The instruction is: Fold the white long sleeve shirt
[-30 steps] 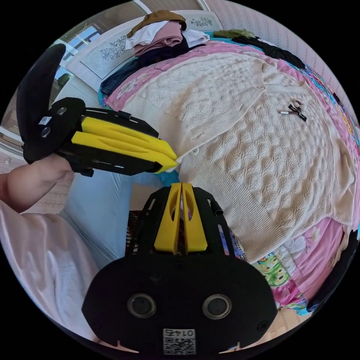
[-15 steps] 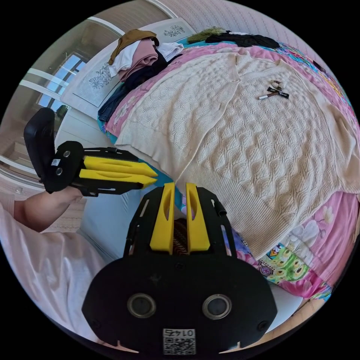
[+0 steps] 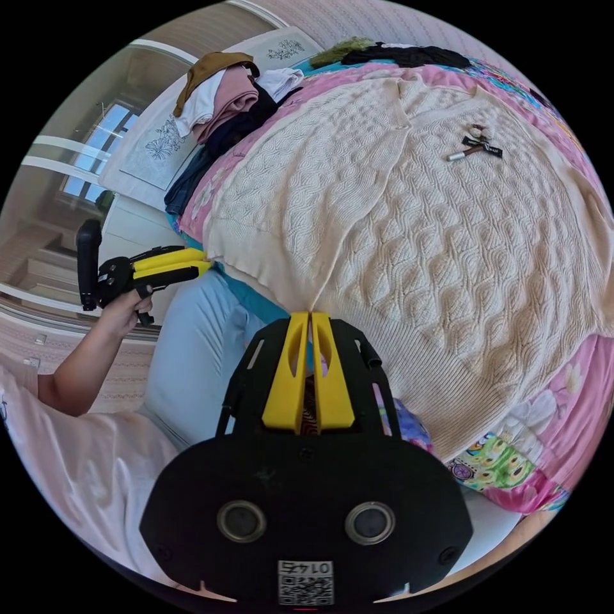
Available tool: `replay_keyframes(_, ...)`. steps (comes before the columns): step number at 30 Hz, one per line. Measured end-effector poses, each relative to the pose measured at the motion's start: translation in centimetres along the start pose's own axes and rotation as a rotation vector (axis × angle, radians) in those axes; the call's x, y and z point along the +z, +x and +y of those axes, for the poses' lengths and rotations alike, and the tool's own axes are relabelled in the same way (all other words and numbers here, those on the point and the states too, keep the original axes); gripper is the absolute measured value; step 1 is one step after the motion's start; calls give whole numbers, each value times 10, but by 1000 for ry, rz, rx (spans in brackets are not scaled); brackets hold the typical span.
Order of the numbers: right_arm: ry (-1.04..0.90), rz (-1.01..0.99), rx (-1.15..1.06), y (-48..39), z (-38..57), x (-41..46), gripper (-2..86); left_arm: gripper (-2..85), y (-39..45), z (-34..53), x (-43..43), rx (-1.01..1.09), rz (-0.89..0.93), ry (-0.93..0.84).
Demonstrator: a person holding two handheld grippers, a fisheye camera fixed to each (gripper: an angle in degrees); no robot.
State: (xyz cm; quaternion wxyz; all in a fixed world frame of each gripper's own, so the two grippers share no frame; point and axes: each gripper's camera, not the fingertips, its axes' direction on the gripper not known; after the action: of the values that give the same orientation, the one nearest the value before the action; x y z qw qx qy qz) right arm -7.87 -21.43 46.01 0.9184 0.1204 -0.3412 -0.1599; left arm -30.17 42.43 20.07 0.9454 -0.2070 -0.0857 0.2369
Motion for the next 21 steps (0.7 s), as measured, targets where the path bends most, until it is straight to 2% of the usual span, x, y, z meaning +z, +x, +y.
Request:
replay_keyframes(9, 32, -42, -15, -18, -17, -5, 0, 62, -25, 11, -2, -18, 91, 41)
replay_keyframes(13, 11, -32, -9, -26, -29, 2, 0, 3, -39, 8, 2, -49, 58, 0)
replay_keyframes(21, -47, 12, -11, -39, -53, 19, 0, -7, -79, 29, 1, -77, 148, -14)
